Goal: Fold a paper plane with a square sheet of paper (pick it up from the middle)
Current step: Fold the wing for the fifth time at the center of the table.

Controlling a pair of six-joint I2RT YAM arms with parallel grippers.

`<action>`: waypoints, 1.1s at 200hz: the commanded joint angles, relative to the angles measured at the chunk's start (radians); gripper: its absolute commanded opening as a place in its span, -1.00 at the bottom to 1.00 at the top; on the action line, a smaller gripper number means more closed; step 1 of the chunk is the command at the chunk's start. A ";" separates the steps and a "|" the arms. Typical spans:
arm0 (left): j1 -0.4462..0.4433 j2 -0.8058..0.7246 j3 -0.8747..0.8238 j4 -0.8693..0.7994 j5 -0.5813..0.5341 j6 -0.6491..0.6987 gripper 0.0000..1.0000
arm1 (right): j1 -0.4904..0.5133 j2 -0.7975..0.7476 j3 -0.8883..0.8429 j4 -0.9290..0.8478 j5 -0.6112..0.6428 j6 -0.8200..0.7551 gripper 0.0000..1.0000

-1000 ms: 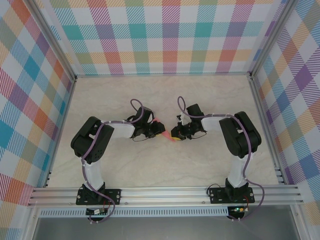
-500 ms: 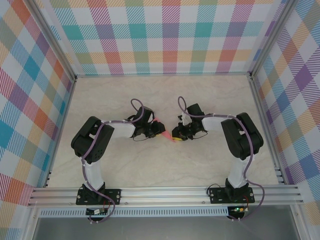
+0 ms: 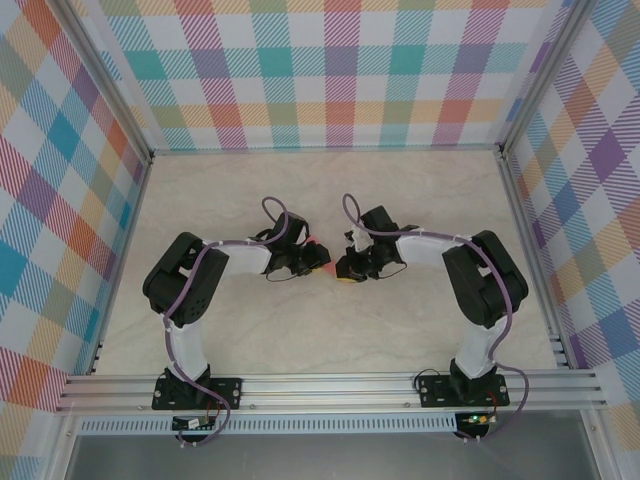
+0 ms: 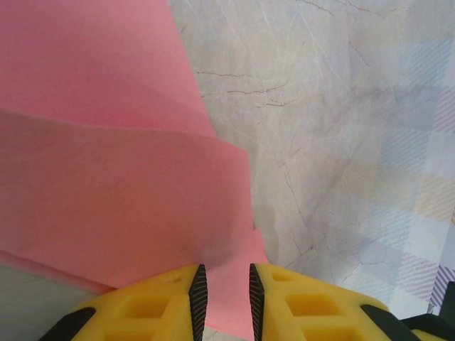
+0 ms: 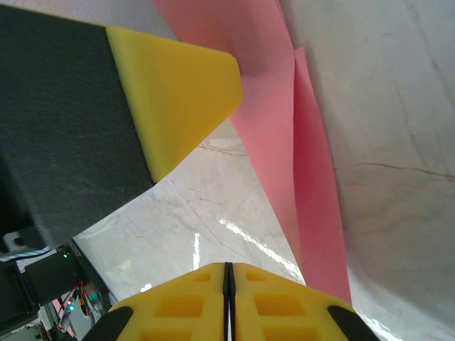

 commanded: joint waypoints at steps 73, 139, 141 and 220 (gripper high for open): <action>-0.001 0.073 -0.007 -0.104 -0.115 0.002 -0.48 | 0.003 0.065 0.050 -0.097 0.086 -0.017 -0.85; -0.001 0.075 -0.002 -0.116 -0.123 0.006 -0.48 | -0.012 0.058 -0.013 -0.069 0.088 -0.012 -0.85; -0.001 0.074 -0.001 -0.116 -0.123 0.006 -0.48 | -0.012 0.055 -0.012 -0.069 0.086 -0.012 -0.85; -0.001 0.084 -0.001 -0.112 -0.117 0.004 -0.48 | -0.007 0.057 0.082 -0.092 0.042 -0.036 -0.84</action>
